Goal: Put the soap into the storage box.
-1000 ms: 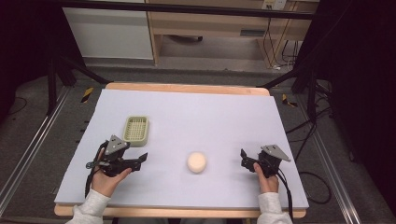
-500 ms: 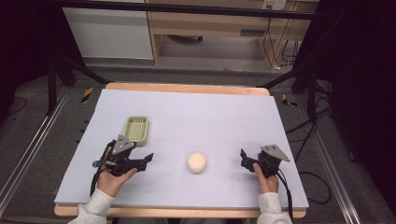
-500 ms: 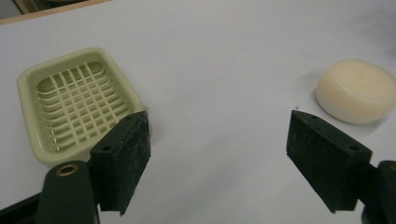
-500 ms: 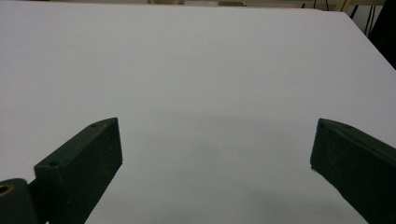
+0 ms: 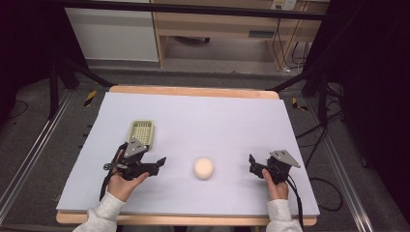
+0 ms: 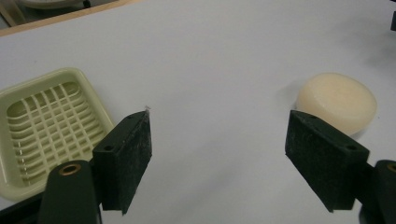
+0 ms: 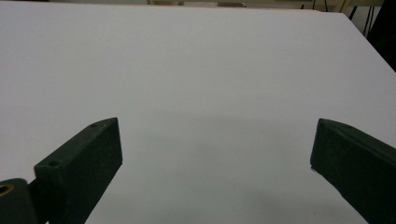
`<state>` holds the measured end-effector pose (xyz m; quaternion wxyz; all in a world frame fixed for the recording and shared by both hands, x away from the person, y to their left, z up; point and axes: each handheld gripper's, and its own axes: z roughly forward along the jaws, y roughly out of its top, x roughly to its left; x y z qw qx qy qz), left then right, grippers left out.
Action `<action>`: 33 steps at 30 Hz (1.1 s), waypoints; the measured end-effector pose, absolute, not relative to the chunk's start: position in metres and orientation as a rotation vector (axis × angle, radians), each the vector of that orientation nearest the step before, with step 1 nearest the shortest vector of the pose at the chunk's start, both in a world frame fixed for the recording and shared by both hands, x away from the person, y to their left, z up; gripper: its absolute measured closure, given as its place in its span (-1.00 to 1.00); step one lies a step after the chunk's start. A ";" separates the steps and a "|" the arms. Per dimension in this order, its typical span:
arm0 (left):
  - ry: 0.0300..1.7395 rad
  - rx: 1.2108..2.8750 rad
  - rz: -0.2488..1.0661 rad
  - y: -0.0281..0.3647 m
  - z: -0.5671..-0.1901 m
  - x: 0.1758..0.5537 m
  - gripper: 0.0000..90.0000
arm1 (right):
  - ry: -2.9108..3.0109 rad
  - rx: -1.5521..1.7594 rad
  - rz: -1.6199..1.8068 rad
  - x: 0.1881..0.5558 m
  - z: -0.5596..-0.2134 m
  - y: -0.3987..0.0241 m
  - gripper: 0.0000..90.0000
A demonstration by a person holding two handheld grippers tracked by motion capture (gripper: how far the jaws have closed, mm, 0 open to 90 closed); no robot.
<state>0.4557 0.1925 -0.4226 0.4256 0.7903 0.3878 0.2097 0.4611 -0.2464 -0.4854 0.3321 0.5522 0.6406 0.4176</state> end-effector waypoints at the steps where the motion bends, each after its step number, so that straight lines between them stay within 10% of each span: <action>1: 0.969 1.976 0.524 0.192 -0.423 0.456 -0.50 | 1.674 1.443 1.091 0.461 -0.485 -0.246 -0.94; 33: 0.861 2.027 0.464 0.129 -0.416 0.464 -0.51 | 1.670 1.438 1.092 0.460 -0.485 -0.247 -0.94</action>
